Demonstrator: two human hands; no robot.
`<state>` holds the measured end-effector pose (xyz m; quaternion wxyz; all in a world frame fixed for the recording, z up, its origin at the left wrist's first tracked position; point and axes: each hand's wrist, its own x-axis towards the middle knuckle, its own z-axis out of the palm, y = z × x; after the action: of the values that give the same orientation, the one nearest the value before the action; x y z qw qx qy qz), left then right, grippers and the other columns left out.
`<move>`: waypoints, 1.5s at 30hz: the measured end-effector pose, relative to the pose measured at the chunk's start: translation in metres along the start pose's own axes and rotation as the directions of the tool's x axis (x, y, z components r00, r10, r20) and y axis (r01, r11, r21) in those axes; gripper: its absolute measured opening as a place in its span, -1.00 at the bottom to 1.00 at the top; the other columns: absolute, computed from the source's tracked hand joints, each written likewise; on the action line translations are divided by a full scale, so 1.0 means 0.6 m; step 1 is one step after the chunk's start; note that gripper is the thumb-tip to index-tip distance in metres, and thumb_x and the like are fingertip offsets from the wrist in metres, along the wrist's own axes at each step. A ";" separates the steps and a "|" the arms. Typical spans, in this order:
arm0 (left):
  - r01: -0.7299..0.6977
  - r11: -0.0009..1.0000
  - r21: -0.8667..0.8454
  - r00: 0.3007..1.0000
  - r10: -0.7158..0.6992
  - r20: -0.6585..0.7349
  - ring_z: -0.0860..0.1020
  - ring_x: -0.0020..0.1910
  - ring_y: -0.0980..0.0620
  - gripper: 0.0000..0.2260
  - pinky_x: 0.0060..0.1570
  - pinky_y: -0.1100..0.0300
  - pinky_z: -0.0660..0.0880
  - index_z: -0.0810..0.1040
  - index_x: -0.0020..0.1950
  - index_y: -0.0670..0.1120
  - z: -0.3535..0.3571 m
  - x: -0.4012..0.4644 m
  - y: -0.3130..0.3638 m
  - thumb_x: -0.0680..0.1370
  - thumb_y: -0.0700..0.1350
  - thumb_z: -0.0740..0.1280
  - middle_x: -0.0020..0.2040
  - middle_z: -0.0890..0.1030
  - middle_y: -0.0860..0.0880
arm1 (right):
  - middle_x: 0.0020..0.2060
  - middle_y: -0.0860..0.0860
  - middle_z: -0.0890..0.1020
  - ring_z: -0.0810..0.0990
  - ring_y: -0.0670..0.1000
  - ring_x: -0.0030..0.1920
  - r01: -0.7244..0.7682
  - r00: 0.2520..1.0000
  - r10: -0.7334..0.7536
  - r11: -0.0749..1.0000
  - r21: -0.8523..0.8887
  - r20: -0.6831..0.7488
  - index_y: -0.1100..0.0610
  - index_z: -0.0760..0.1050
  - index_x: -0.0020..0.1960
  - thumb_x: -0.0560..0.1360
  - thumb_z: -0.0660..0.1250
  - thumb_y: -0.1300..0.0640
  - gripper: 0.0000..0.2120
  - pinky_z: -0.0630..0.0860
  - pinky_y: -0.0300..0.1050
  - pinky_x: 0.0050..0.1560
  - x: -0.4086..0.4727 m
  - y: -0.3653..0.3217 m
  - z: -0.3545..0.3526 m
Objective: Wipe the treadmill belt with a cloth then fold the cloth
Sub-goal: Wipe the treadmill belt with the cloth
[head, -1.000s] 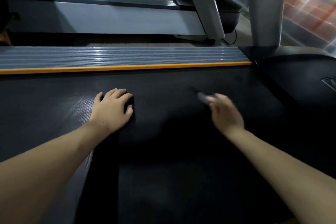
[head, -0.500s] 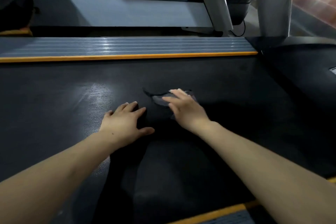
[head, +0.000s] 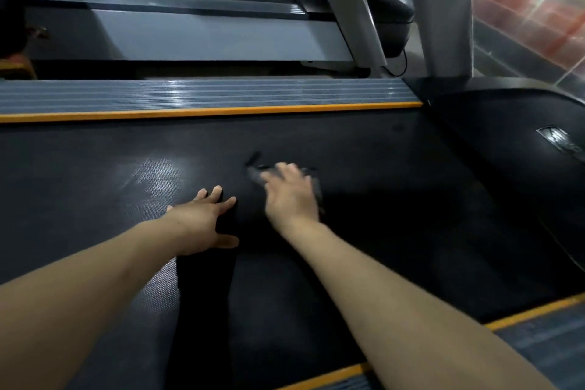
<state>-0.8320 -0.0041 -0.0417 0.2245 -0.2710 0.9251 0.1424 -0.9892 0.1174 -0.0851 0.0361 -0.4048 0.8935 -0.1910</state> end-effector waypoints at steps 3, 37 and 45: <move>0.019 0.999 0.032 1.000 -0.019 0.004 -0.17 0.64 -0.08 -0.10 0.52 -0.26 0.18 -0.10 0.65 0.18 0.007 0.014 0.000 0.49 0.35 0.36 0.66 -0.23 0.03 | 0.55 -0.06 0.25 0.06 0.02 0.59 0.188 0.975 -0.194 0.980 0.059 0.110 -0.12 0.43 0.43 0.67 0.11 0.04 -0.63 -0.05 0.08 0.56 0.000 0.002 -0.009; 0.058 0.995 -0.075 0.998 -0.058 0.002 -0.23 0.63 -0.03 -0.13 0.43 -0.48 0.07 -0.06 0.64 0.23 0.011 0.006 0.007 0.50 0.28 0.41 0.66 -0.24 0.09 | 0.21 0.04 0.47 0.41 0.14 0.27 -0.357 0.918 0.326 0.927 -0.112 -0.226 -0.10 0.51 0.24 0.52 0.13 0.08 -0.65 0.37 0.18 0.27 -0.029 0.133 -0.065; 0.058 0.995 -0.077 0.998 -0.060 -0.014 -0.24 0.63 0.00 -0.15 0.44 -0.49 0.04 -0.07 0.64 0.24 0.018 0.003 0.002 0.52 0.29 0.38 0.66 -0.23 0.10 | 0.47 0.01 0.41 0.30 0.09 0.51 0.225 0.974 -0.226 0.972 0.061 -0.002 -0.09 0.52 0.36 0.62 0.21 0.06 -0.67 0.18 0.05 0.54 -0.088 0.093 -0.045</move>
<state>-0.8303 0.0003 -0.0516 0.2105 -0.3078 0.9124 0.1690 -0.9995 0.1983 -0.0857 0.0290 -0.5028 0.8355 -0.2199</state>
